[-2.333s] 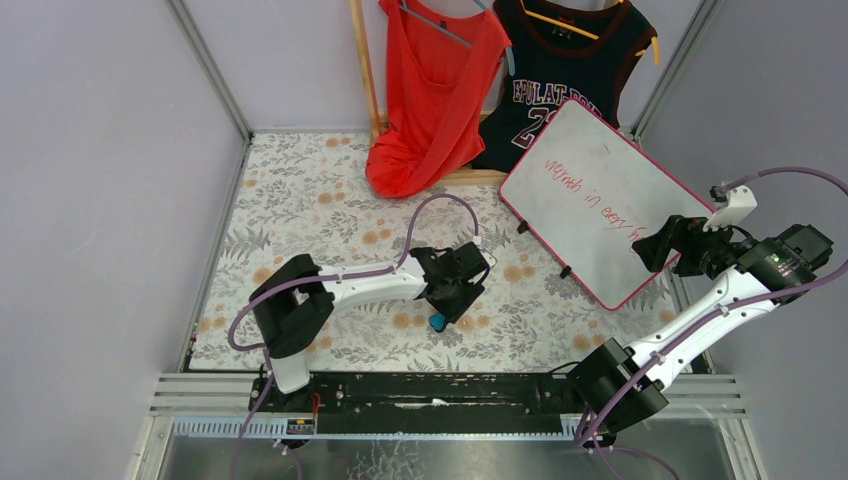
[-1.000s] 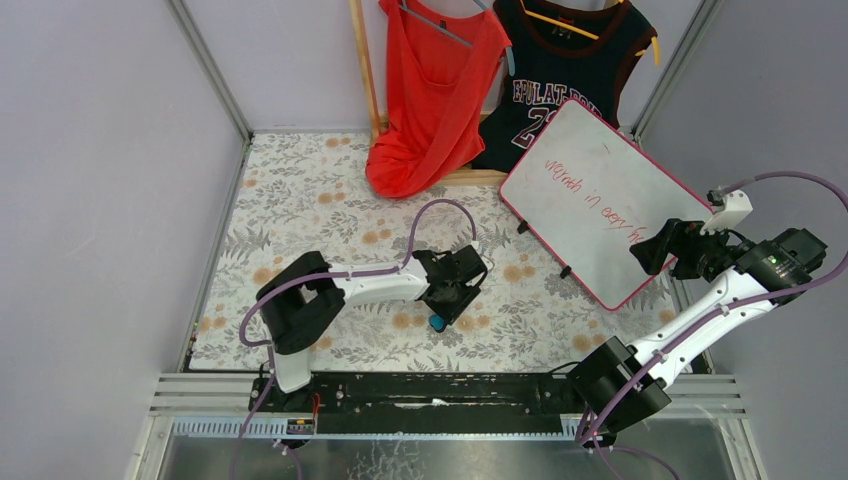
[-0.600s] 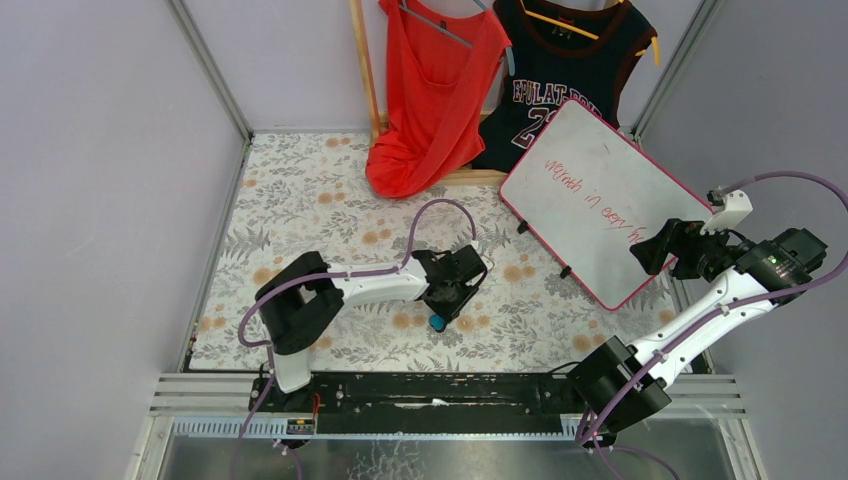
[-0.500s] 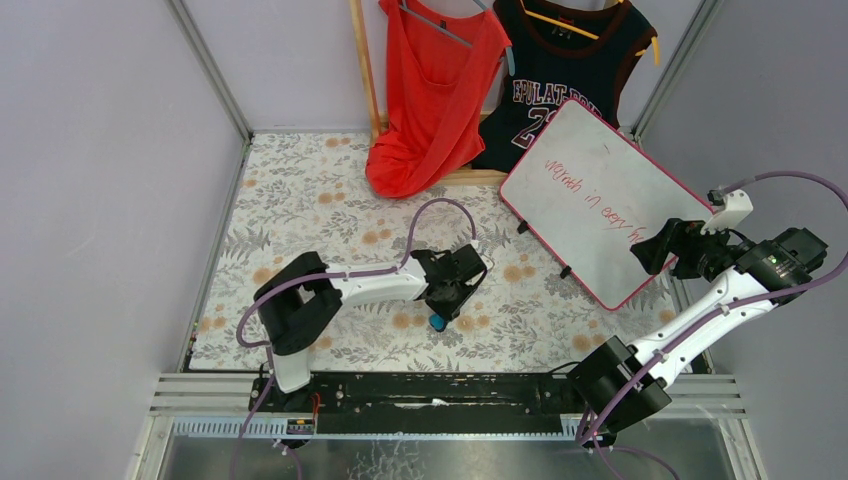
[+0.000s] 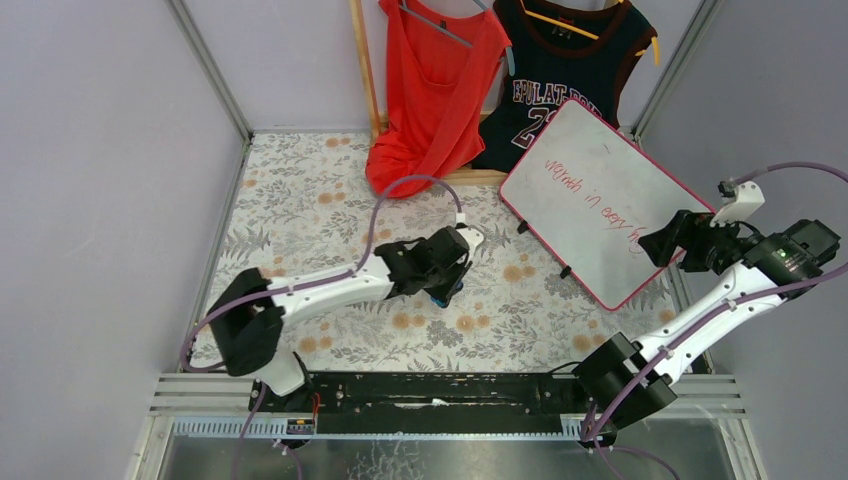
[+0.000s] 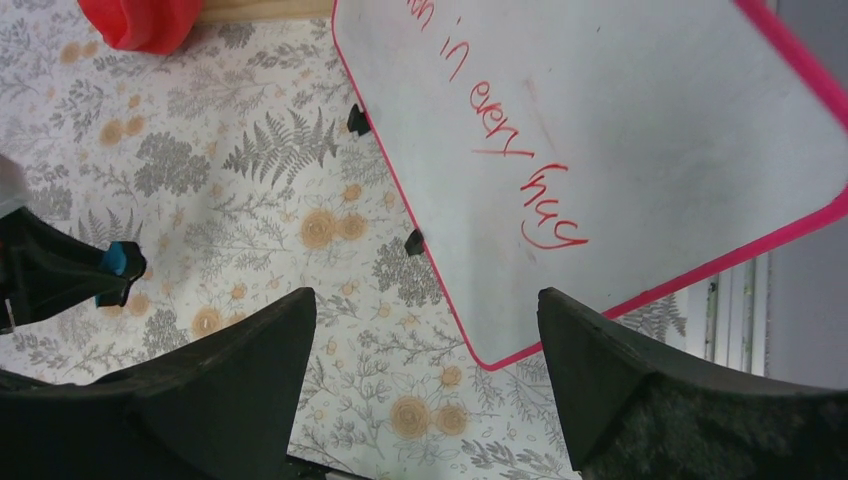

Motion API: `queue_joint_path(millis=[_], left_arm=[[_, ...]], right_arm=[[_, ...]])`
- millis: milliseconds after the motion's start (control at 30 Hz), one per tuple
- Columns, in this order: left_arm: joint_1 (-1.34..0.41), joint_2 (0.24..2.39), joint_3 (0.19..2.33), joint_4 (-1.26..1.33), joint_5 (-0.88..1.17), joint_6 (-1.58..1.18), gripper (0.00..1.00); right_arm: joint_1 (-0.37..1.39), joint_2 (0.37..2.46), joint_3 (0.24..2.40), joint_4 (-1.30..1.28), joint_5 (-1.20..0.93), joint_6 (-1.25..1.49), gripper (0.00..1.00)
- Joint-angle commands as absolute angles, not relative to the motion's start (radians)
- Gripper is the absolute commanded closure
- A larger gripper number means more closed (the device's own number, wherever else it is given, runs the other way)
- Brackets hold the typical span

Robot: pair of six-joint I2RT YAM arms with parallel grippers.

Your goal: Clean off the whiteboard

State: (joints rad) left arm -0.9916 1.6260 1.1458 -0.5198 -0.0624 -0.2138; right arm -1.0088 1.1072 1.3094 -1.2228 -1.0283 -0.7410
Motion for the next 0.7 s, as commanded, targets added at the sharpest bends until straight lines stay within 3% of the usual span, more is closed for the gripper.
queue_joint_path(millis=[0,233,467,667], left_arm=[[-0.985,1.512,1.097,-0.317,-0.113,-0.127,1.00],[-0.924,1.468,1.151,-0.197,-0.072,-0.139,1.00],[-0.825,1.470,1.188,-0.082,0.064,-0.180,1.00],[-0.784,1.513,1.233,-0.053,0.113,-0.184,1.00]], right_arm=[[-1.011,1.125,1.420,-1.235,-1.025,-0.692,0.12],[-1.011,1.264,1.697,-1.265,-0.924,-0.666,0.12],[-1.010,1.576,2.060,-1.469,-0.883,-0.757,0.15],[-1.010,1.657,2.119,-1.472,-0.856,-0.762,0.16]])
